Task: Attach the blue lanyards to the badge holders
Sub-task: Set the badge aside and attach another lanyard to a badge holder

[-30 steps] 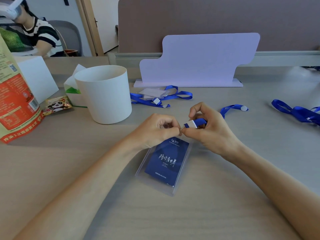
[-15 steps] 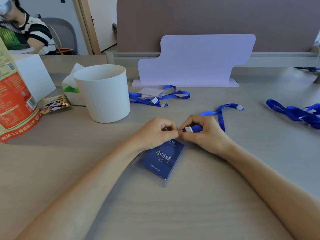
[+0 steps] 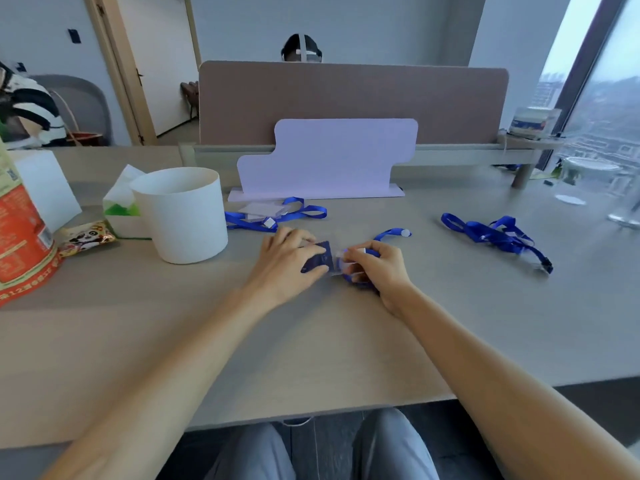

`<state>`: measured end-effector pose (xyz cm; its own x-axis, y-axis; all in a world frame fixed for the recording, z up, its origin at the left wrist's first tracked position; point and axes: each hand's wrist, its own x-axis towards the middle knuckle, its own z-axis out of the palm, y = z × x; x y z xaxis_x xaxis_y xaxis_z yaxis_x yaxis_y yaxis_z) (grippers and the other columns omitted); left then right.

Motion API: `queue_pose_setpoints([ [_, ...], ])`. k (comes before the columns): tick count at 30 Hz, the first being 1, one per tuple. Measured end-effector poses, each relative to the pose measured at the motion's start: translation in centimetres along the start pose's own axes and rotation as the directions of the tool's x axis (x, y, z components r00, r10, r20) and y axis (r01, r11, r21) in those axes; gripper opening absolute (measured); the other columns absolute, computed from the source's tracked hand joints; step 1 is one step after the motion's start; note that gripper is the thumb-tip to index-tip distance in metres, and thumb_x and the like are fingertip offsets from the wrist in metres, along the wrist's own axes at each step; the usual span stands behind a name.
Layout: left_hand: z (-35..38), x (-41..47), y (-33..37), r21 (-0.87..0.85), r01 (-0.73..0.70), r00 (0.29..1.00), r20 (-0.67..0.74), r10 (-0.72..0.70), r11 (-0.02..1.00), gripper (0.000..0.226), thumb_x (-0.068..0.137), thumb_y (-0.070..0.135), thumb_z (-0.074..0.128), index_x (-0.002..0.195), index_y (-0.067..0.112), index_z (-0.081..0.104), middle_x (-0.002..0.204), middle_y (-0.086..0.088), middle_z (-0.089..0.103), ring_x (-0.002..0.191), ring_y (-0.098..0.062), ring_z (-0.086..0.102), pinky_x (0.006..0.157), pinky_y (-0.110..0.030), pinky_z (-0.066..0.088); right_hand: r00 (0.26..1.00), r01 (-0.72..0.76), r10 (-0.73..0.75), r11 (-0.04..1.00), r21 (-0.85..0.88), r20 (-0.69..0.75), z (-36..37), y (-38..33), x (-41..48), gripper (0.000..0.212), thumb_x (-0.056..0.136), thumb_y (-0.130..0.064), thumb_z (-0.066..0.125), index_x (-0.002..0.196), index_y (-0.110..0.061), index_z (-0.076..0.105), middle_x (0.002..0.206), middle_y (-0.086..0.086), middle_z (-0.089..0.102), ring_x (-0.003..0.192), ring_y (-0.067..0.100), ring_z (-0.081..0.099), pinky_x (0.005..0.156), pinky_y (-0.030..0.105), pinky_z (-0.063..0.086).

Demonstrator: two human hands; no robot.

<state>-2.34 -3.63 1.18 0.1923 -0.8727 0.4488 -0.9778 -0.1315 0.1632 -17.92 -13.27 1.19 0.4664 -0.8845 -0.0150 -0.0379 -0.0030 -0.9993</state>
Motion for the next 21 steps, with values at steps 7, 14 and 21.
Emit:
queue_pose_setpoints([
  [7,2.7,1.0,6.0,-0.068,-0.055,0.973,0.219,0.068,0.996,0.037,0.098,0.028,0.045,0.134,0.026,0.054,0.142,0.004,0.049,0.127,-0.021,0.044,0.100,-0.033,0.039,0.991,-0.133,0.133,0.990,0.052,0.011,-6.3,-0.8,-3.5,0.008,0.088,-0.011,0.066,0.090,-0.003,0.067,0.082,0.012,0.068,0.054,0.018,0.065,0.051,0.029,0.055],
  [14,5.0,4.7,8.4,-0.114,0.057,0.934,0.356,-0.013,0.992,0.038,0.101,0.025,0.031,0.126,0.015,0.058,0.147,-0.001,0.045,0.137,-0.018,0.038,0.102,-0.032,0.036,0.959,-0.268,0.270,0.963,-0.044,0.082,-11.6,-1.5,-1.4,0.012,0.097,-0.013,0.054,0.091,-0.004,0.057,0.075,0.008,0.061,0.040,0.011,0.035,0.038,0.022,0.036],
  [21,7.8,10.5,8.4,-0.105,0.112,0.909,0.412,-0.059,0.988,0.045,0.105,0.024,0.025,0.148,0.013,0.034,0.159,-0.007,0.021,0.148,-0.020,0.015,0.115,-0.026,0.009,0.991,-0.124,0.131,0.955,-0.270,0.008,-14.3,-2.9,3.5,0.031,0.098,-0.004,0.037,0.108,-0.005,0.066,0.075,0.005,0.057,0.053,0.014,0.041,0.050,0.024,0.038],
])
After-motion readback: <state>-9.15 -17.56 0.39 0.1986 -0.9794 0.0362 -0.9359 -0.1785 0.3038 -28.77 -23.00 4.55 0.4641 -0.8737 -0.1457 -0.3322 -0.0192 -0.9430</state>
